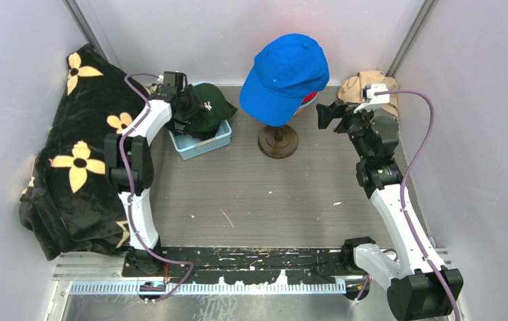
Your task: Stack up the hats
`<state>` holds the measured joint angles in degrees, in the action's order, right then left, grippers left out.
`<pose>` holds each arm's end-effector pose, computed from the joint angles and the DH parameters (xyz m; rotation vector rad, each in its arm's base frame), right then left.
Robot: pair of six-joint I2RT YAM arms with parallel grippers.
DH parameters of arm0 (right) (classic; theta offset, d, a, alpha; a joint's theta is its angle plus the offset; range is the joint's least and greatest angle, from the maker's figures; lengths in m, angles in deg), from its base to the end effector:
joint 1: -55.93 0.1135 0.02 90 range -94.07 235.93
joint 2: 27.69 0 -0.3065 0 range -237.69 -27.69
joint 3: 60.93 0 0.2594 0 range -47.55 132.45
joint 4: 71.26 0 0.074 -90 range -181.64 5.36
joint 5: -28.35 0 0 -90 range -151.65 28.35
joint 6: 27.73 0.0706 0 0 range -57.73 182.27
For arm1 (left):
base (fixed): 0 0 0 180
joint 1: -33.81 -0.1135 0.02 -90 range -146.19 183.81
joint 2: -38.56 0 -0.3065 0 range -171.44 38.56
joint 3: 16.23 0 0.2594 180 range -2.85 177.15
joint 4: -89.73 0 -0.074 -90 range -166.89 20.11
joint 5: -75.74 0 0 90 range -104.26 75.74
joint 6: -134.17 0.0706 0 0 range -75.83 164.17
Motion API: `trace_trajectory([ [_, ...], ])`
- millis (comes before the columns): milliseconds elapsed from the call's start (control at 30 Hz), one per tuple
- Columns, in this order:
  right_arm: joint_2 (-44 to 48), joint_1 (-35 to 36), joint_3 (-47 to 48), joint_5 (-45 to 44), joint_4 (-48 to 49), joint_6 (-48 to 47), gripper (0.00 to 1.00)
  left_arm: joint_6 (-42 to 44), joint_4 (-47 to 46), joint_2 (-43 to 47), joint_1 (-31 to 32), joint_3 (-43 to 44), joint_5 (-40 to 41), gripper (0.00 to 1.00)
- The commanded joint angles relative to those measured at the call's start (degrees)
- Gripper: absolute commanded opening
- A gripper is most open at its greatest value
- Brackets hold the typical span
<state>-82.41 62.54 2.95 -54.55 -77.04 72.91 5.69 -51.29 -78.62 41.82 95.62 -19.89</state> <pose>0.2403 0.0366 0.4135 -0.0465 1.5208 0.3346 0.5155 -0.0795 0.2613 -0.5821 2.3264 -0.5070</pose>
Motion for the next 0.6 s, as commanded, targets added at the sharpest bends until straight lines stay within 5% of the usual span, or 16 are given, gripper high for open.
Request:
trace_trajectory([
  [0,1.28,-0.23,2.32,-0.68,1.37,-1.03,1.0,1.2,-0.06,-0.79,0.72,3.1,-1.27,0.47],
  [133,1.38,-0.2,2.22,-0.93,1.44,-1.18,1.0,1.29,-0.4,-1.88,0.95,3.73,-2.11,0.35],
  [267,1.57,-0.23,1.82,-1.03,1.54,-1.18,1.0,1.3,-1.9,-1.33,1.04,3.25,-2.69,0.0],
  [567,2.45,-0.21,1.6,-1.03,1.53,-1.0,1.0,0.68,-1.76,8.97,1.06,2.52,-0.89,0.0],
])
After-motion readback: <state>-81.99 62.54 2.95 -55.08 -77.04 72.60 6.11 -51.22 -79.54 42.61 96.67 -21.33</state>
